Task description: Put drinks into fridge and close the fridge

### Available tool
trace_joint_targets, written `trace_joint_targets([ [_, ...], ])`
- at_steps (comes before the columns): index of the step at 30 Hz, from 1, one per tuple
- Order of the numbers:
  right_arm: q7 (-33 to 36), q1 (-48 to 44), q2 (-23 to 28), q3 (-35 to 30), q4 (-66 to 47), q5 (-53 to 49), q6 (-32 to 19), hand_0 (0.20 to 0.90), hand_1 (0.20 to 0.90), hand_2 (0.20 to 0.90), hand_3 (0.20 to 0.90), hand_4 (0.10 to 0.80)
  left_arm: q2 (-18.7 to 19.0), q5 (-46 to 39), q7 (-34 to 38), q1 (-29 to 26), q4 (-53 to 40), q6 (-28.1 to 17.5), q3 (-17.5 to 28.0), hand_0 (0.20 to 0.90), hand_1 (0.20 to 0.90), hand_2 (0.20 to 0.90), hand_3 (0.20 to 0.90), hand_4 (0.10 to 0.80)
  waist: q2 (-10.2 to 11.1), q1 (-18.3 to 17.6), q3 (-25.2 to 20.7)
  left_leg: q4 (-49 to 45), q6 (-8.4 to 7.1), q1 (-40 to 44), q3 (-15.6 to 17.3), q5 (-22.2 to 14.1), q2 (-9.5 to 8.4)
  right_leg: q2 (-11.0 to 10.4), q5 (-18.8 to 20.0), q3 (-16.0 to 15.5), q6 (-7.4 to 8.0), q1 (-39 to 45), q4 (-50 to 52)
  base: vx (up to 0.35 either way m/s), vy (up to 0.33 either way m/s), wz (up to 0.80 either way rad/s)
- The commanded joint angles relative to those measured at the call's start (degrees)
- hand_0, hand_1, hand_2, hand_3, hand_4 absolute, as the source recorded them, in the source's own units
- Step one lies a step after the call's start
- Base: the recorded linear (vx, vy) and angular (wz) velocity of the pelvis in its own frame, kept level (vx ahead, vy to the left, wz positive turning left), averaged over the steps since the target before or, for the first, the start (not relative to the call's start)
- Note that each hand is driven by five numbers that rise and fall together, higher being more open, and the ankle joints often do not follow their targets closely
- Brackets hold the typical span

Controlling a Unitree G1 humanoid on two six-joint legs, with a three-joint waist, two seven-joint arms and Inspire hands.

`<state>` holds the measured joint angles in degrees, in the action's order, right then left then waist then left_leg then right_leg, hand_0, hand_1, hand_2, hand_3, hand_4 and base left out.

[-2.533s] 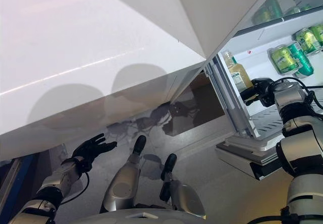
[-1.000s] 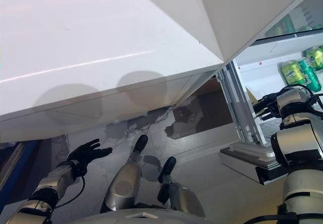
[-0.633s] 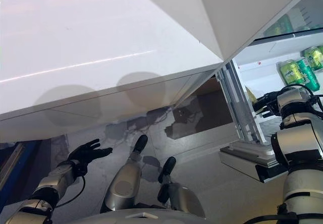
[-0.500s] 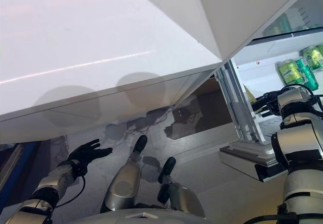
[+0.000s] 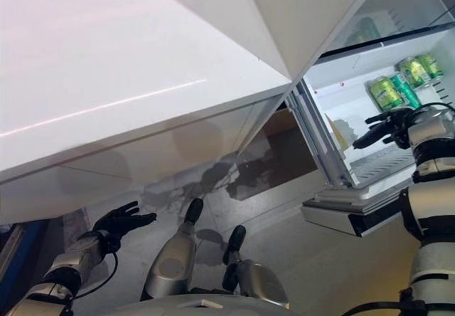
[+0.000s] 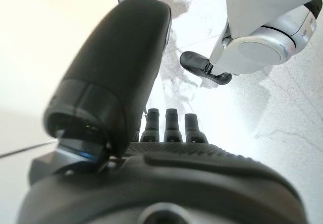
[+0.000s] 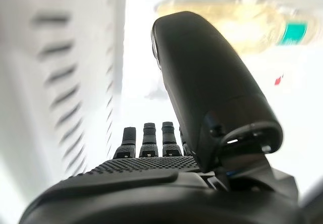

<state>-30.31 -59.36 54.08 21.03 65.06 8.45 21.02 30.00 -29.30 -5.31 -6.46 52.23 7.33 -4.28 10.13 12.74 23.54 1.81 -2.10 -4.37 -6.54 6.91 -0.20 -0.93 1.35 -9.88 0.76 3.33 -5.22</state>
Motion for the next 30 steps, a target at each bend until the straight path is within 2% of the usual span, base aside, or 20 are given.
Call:
trace_joint_targets([
  [1, 5.77, -1.77, 9.61, 8.07, -5.28, 0.08, -2.16, 0.9, 0.9, 0.9, 0.9, 0.8, 0.61, -0.66, -1.01, 4.74, 3.48, -1.69, -1.01, 0.9, 0.9, 0.9, 0.9, 0.8, -1.55, -3.11, -11.69, 1.42, 3.65, 3.19, 3.9, -6.3, -2.32, 0.4, 2.09, 2.59, 2.48, -3.99, 2.88, 0.0, 0.075, -0.08],
  [4, 12.08, -1.62, 12.44, 6.72, -13.44, -4.76, -2.1, 0.9, 0.9, 0.9, 0.9, 0.8, 0.0, -1.83, -1.43, 5.05, 4.31, -1.09, -0.54, 0.9, 0.9, 0.9, 0.9, 0.8, -2.8, -4.93, -13.47, 1.58, 3.61, 4.01, 4.58, -6.68, -2.53, 0.02, 1.73, 3.27, 2.57, -3.67, 2.77, -0.005, 0.122, -0.15],
  [7, 19.52, 1.6, 13.84, 1.9, -23.28, -8.3, -1.77, 0.9, 0.9, 0.9, 0.9, 0.8, -1.21, -2.26, -1.22, 5.42, 4.37, -0.38, -0.08, 0.9, 0.9, 0.9, 0.9, 0.8, -4.1, -6.67, -14.97, 1.61, 3.55, 4.73, 5.15, -7.07, -2.63, -0.29, 1.27, 3.95, 2.59, -3.33, 2.87, -0.003, 0.106, -0.13],
  [12, 30.77, 9.79, 13.41, -9.56, -37.07, -9.92, -4.52, 0.9, 0.9, 0.9, 0.9, 0.8, -3.41, -2.01, -0.98, 6.0, 4.25, 0.52, 1.47, 0.9, 0.9, 0.9, 0.9, 0.8, -6.13, -8.97, -16.67, 2.04, 3.71, 6.05, 5.74, -7.5, -2.64, -0.48, 0.67, 5.22, 2.67, -2.62, 2.86, 0.003, 0.074, -0.11],
  [14, 37.49, 16.22, 12.08, -17.3, -44.8, -11.45, -7.6, 0.9, 0.9, 0.9, 0.9, 0.8, -4.58, -1.5, -1.35, 6.55, 4.44, 0.57, 2.58, 0.9, 0.9, 0.9, 0.9, 0.8, -7.04, -10.29, -17.33, 2.11, 3.8, 6.73, 6.09, -7.85, -2.53, -0.52, 0.36, 5.83, 2.71, -2.21, 2.88, -0.005, 0.048, -0.07],
  [15, 38.07, 17.0, 11.96, -18.07, -45.24, -11.55, -8.16, 0.9, 0.9, 0.9, 0.9, 0.8, -4.52, -1.42, -1.45, 6.57, 4.46, 0.53, 2.53, 0.9, 0.9, 0.9, 0.9, 0.8, -6.98, -10.25, -17.36, 2.11, 3.81, 6.78, 6.1, -7.88, -2.53, -0.51, 0.35, 5.85, 2.71, -2.16, 2.88, -0.016, 0.041, -0.03],
  [16, 42.79, 21.32, 10.18, -23.29, -50.8, -12.18, -10.51, 0.9, 0.9, 0.9, 0.9, 0.8, -5.54, -1.03, -1.52, 6.92, 4.75, 0.31, 3.27, 0.9, 0.9, 0.9, 0.9, 0.8, -7.45, -11.23, -17.69, 2.21, 3.88, 7.24, 6.36, -8.09, -2.46, -0.42, 0.18, 6.27, 2.69, -1.91, 2.82, -0.018, 0.016, -0.04],
  [17, 44.08, 22.32, 9.76, -24.38, -51.65, -12.32, -11.36, 0.9, 0.9, 0.9, 0.9, 0.8, -5.73, -0.88, -1.58, 6.99, 4.85, 0.25, 3.39, 0.9, 0.9, 0.9, 0.9, 0.8, -7.5, -11.38, -17.77, 2.23, 3.91, 7.34, 6.42, -8.14, -2.46, -0.4, 0.15, 6.37, 2.69, -1.85, 2.81, -0.03, 0.024, -0.08],
  [18, 48.6, 26.95, 7.41, -29.37, -56.4, -12.22, -14.29, 0.9, 0.9, 0.9, 0.9, 0.8, -6.91, -0.54, -1.38, 7.46, 5.03, -0.16, 3.94, 0.9, 0.9, 0.9, 0.9, 0.8, -7.91, -12.26, -18.06, 2.28, 3.92, 7.74, 6.63, -8.39, -2.38, -0.34, 0.01, 6.74, 2.79, -1.64, 2.8, -0.024, 0.012, -0.12],
  [20, 52.64, 30.86, 5.08, -33.33, -60.22, -12.9, -17.22, 0.9, 0.9, 0.9, 0.9, 0.8, -7.82, 0.14, -1.47, 7.98, 4.99, -0.3, 4.55, 0.9, 0.9, 0.9, 0.9, 0.8, -8.24, -12.98, -18.36, 2.37, 3.99, 8.04, 6.84, -8.55, -2.37, -0.26, -0.05, 7.09, 2.85, -1.46, 2.71, -0.02, 0.009, -0.16],
  [21, 56.11, 35.49, 2.03, -37.22, -64.16, -12.46, -19.69, 0.9, 0.9, 0.9, 0.9, 0.8, -8.59, 0.73, -1.58, 8.67, 4.89, -0.54, 5.02, 0.9, 0.9, 0.9, 0.9, 0.8, -8.46, -13.54, -18.56, 2.42, 3.95, 8.41, 6.99, -8.66, -2.29, -0.23, -0.04, 7.37, 2.93, -1.22, 2.67, -0.01, 0.005, -0.15],
  [25, 64.82, 45.99, -6.1, -44.89, -70.44, -11.77, -27.74, 0.9, 0.9, 0.9, 0.9, 0.8, -11.06, 2.07, -1.93, 10.48, 4.53, -1.56, 5.84, 0.9, 0.9, 0.9, 0.9, 0.8, -9.13, -14.83, -19.14, 2.63, 4.04, 9.07, 7.4, -8.96, -2.24, -0.13, -0.03, 8.03, 3.06, -0.91, 2.57, -0.025, -0.001, -0.06],
  [26, 66.05, 47.43, -7.28, -46.01, -71.0, -12.54, -29.35, 0.9, 0.9, 0.9, 0.9, 0.8, -11.46, 2.41, -2.09, 10.76, 4.51, -1.82, 5.89, 0.9, 0.9, 0.9, 0.9, 0.8, -9.16, -14.99, -19.06, 2.48, 4.04, 8.86, 7.58, -8.54, -2.27, -0.17, 0.38, 8.02, 3.02, -1.15, 2.72, -0.001, -0.005, -0.06],
  [28, 66.74, 52.53, -11.78, -49.45, -72.41, -15.2, -36.16, 0.9, 0.9, 0.9, 0.9, 0.8, -12.77, 3.34, -2.26, 12.12, 4.14, -2.71, 5.9, 0.9, 0.9, 0.9, 0.9, 0.8, -9.49, -15.33, -19.26, 2.33, 4.1, 9.22, 8.02, -8.91, -2.29, -0.21, 0.12, 7.98, 3.06, -1.11, 3.06, -0.019, -0.009, -0.04],
  [30, 66.76, 54.23, -13.98, -50.23, -73.42, -15.86, -38.01, 0.9, 0.9, 0.9, 0.9, 0.8, -13.32, 3.73, -2.2, 12.74, 3.87, -3.2, 5.91, 0.9, 0.9, 0.9, 0.9, 0.8, -9.72, -15.55, -19.27, 2.08, 4.23, 9.39, 8.25, -9.08, -2.3, -0.19, -0.28, 8.05, 2.95, -1.15, 3.75, 0.0, -0.011, -0.13],
])
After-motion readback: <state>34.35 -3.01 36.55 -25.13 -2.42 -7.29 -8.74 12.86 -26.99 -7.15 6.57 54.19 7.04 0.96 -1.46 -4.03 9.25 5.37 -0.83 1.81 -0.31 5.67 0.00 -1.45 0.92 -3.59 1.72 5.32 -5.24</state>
